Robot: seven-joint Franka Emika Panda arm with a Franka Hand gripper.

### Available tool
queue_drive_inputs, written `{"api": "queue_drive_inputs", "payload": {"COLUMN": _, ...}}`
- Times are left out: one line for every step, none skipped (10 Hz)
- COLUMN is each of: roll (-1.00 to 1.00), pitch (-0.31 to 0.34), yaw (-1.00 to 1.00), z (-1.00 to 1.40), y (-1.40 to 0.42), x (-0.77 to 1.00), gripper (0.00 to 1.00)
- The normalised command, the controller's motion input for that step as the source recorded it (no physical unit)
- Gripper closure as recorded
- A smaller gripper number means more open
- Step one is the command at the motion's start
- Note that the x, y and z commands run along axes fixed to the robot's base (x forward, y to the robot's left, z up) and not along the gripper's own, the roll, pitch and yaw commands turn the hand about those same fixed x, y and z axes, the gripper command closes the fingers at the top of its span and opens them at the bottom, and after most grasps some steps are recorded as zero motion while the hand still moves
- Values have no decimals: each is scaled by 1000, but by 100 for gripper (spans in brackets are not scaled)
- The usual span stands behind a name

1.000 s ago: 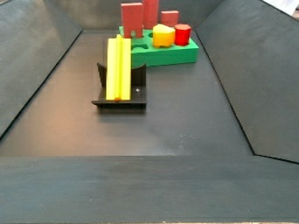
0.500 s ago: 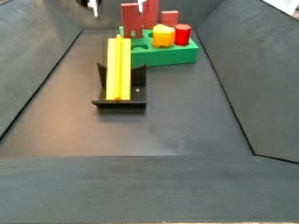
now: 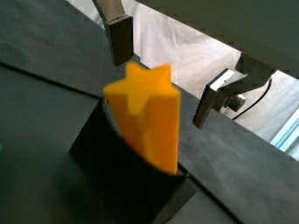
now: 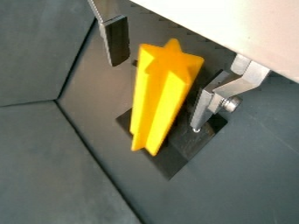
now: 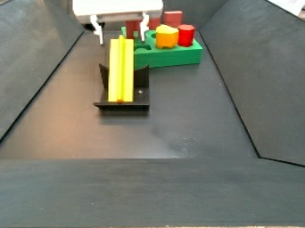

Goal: Pick up the star object. Move up. Place the star object on the fixture. Regrasp the star object. Move to above the board. Insert the star object.
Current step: Regrasp the star object, then move to above the board.

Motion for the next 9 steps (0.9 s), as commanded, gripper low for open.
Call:
{"api": "queue_drive_inputs", "payload": {"roll": 80, "pitch": -52, "yaw": -42, "z": -526, "y": 2, "x": 88, "gripper": 0}}
{"api": "queue_drive_inputs", "payload": {"roll": 74, "pitch": -11, "yaw": -39, "z": -254, "y": 0, "x": 81, "gripper": 0}}
{"api": "queue_drive_inputs", "payload": {"roll": 0, "pitch": 0, "yaw": 0, "z": 0, "y": 0, "x": 0, "gripper": 100}}
{"api": "queue_drive_inputs", "payload": {"roll": -103, "pitch": 190, "yaw": -82, "z": 1000, "y": 132, "x": 87, "gripper": 100}}
{"api": "queue_drive_inputs", "payload": {"roll": -106, "pitch": 189, "yaw": -79, "z": 1000, "y": 132, "x": 87, "gripper": 100}}
{"api": "queue_drive_inputs", "payload": {"roll": -102, "pitch": 198, "yaw": -19, "z": 1000, "y": 125, "x": 79, "gripper": 100}}
{"api": "queue_drive_inputs", "payload": {"roll": -85, "pitch": 195, "yaw": 13, "z": 1000, "y": 119, "x": 74, "gripper": 100}}
{"api": "queue_drive_inputs", "payload": {"roll": -61, "pitch": 176, "yaw": 81, "z": 1000, "y": 110, "x": 71, "gripper": 100}}
{"api": "queue_drive_inputs", "payload": {"roll": -56, "pitch": 171, "yaw": 105, "z": 1000, "y": 106, "x": 69, "gripper": 100}}
